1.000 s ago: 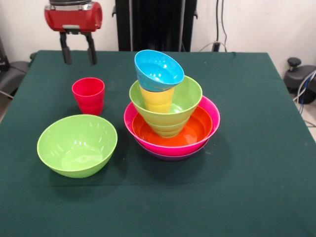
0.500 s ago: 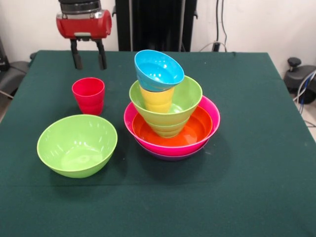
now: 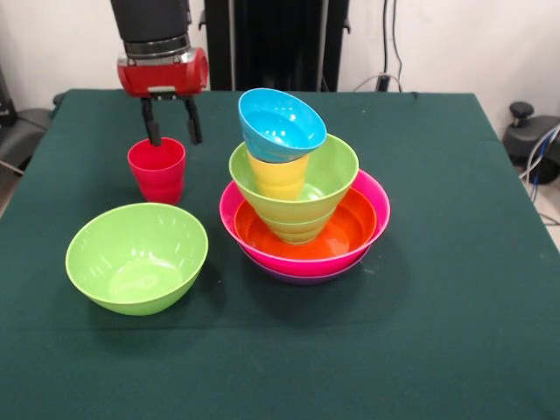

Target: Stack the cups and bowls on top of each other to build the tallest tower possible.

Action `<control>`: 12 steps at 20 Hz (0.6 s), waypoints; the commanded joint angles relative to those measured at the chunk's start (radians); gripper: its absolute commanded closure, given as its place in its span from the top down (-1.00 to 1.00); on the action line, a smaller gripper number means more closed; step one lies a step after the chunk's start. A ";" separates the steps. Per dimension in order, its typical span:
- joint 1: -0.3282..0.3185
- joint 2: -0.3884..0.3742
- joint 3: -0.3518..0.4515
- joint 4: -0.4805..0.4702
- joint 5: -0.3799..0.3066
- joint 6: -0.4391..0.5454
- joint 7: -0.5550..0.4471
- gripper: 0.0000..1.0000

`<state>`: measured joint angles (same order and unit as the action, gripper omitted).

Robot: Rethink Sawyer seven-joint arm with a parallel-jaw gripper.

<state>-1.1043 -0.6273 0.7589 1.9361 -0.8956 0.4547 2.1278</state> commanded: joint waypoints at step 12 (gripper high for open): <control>0.030 0.095 -0.044 -0.095 -0.087 0.001 -0.135 1.00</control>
<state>-1.1042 -0.5583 0.7485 1.9174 -0.9247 0.4547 2.1278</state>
